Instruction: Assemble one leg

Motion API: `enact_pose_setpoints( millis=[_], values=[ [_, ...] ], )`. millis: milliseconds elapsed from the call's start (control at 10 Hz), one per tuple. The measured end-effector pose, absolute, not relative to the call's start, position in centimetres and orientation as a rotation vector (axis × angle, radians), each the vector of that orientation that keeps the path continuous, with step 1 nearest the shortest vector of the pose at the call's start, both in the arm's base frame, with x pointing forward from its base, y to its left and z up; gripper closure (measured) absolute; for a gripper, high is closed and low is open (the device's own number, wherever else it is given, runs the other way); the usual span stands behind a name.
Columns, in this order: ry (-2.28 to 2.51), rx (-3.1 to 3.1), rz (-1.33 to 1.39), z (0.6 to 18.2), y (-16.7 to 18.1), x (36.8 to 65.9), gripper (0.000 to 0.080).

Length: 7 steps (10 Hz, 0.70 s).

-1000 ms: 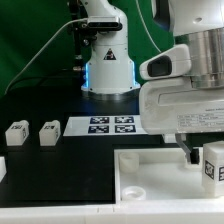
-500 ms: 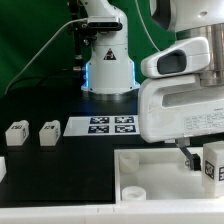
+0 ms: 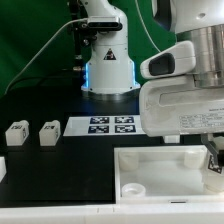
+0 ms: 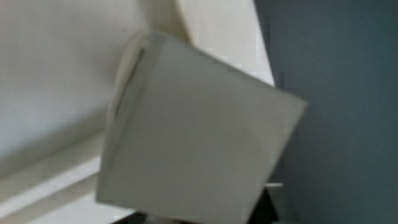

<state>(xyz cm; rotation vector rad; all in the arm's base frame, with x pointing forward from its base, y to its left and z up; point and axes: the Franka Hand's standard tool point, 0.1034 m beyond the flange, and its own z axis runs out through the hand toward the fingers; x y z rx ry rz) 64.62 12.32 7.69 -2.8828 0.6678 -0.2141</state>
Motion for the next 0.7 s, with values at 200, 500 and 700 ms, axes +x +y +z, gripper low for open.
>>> enact_pose_setpoints(
  millis=[200,500,700],
  values=[
    [0.944,-2.776,-0.176,7.63,12.64,64.54,0.0794],
    [0.887,-2.794,-0.181,7.63,12.66,64.53,0.0797],
    [0.753,-2.84,-0.179,7.81,12.77,64.47,0.07]
  ],
)
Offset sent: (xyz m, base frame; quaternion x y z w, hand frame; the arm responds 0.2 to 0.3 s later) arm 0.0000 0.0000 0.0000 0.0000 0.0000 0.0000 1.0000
